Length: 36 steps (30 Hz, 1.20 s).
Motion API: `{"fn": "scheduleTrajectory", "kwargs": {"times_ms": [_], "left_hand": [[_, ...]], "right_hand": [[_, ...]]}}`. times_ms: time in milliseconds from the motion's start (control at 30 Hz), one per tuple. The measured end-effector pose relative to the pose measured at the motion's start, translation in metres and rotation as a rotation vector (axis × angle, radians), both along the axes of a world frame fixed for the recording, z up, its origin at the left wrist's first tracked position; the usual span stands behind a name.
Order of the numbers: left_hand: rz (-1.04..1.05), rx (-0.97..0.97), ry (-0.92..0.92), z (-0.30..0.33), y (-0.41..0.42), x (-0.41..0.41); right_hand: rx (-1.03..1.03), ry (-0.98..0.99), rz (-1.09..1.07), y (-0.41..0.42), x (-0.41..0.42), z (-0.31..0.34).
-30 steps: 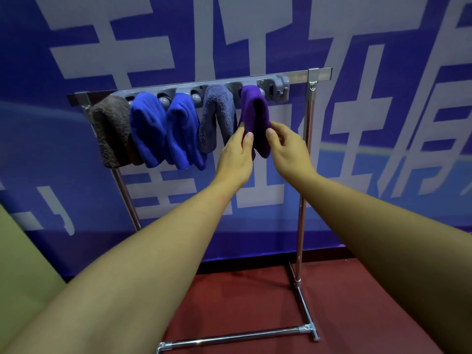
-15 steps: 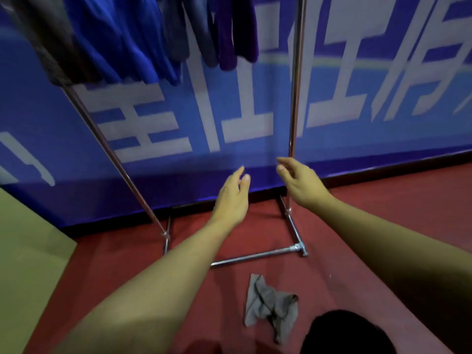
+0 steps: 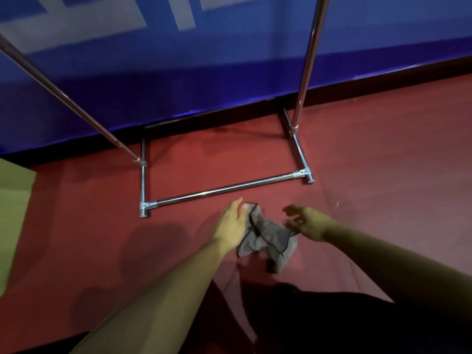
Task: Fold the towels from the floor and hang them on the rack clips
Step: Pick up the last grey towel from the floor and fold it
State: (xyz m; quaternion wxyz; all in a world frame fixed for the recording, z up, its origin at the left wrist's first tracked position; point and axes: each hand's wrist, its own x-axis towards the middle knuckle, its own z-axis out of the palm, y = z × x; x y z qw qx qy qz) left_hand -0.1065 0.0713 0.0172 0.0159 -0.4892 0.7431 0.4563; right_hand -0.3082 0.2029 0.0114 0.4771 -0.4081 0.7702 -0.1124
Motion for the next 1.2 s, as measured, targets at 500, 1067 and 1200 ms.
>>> {"fn": "scheduleTrajectory", "kwargs": {"times_ms": [500, 1067, 1200], "left_hand": [[0.069, 0.158, -0.124, -0.079, -0.014, 0.033], [0.138, 0.027, 0.098, 0.055, -0.057, 0.036], [0.150, -0.043, 0.150, 0.117, -0.065, 0.056]], "right_hand": [[0.123, 0.474, 0.421, 0.008, 0.041, -0.123], [-0.368, -0.070, 0.014, -0.099, 0.042, 0.117], [-0.463, -0.082, -0.052, -0.110, 0.062, 0.189]]}}
